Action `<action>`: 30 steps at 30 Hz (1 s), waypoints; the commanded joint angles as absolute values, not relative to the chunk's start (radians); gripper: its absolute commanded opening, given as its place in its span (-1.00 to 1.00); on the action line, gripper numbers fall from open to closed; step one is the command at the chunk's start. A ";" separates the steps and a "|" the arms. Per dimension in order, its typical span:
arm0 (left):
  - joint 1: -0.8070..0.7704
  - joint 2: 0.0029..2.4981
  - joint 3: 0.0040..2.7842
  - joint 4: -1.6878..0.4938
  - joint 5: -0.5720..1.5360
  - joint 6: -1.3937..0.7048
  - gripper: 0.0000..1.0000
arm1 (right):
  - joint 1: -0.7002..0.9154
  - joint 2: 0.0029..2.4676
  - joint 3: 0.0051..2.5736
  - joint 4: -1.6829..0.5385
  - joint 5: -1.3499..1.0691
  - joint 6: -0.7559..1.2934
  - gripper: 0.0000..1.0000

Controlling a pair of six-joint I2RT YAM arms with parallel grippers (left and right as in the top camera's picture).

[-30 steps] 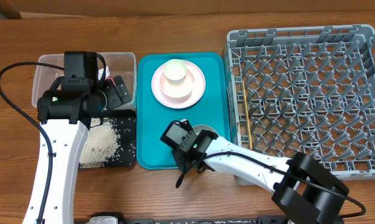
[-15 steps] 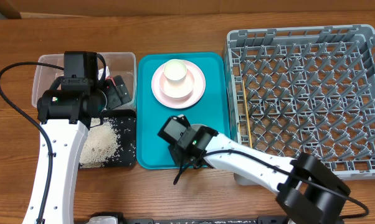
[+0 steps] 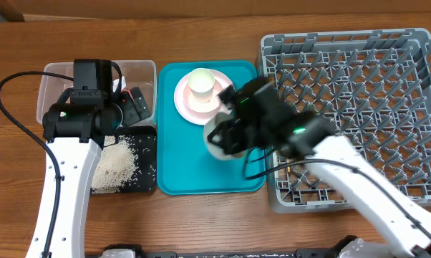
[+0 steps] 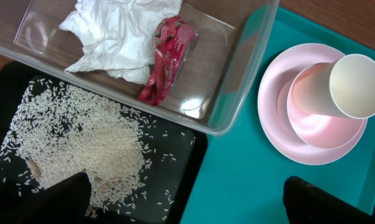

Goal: Sort waste into correct bins and load items into the dishwasher
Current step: 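Lift the grey bowl and carry it right into the rack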

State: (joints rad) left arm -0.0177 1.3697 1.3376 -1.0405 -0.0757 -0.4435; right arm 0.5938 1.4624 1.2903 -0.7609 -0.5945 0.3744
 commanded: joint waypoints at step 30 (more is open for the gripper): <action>-0.014 1.369 1.352 -1.039 -0.078 -0.442 1.00 | -0.126 1.417 0.967 -1.303 -1.304 -0.476 -0.93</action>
State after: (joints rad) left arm -0.0177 1.3697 1.3376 -1.0405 -0.0757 -0.4431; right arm -0.1238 1.4334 1.0042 -1.3060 -1.2732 -0.4015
